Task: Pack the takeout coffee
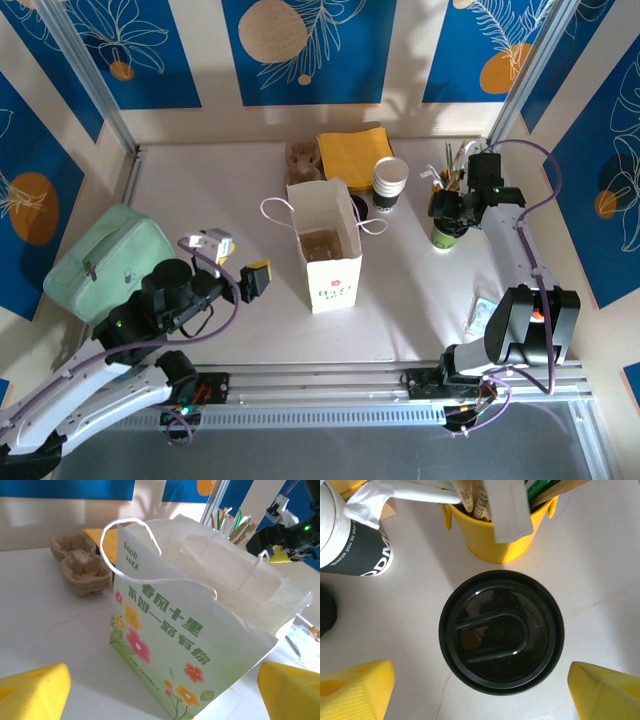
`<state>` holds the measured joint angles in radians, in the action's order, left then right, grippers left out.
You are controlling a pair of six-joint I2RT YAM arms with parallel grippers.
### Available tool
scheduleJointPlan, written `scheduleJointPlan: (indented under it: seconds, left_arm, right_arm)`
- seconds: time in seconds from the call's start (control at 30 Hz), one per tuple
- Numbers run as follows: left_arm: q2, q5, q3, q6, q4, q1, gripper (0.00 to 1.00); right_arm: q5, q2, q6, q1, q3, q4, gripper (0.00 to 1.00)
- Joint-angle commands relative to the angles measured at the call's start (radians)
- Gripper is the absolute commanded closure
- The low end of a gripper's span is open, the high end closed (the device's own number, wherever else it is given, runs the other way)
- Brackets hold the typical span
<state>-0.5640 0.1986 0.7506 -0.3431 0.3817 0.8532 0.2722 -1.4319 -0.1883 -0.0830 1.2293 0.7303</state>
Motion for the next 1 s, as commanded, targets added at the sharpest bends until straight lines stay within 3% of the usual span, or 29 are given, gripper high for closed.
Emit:
scheduleJointPlan:
  seconds: [0.0, 0.97]
  left_arm:
    - [0.001, 0.002, 0.012, -0.016, 0.016, 0.000, 0.05]
    - [0.001, 0.048, -0.018, -0.060, -0.002, 0.000, 0.04]
  right_arm:
    - [0.023, -0.028, 0.020, -0.007, 0.047, 0.019, 0.09]
    - [-0.047, -0.194, 0.019, -0.035, 0.116, 0.099, 0.17]
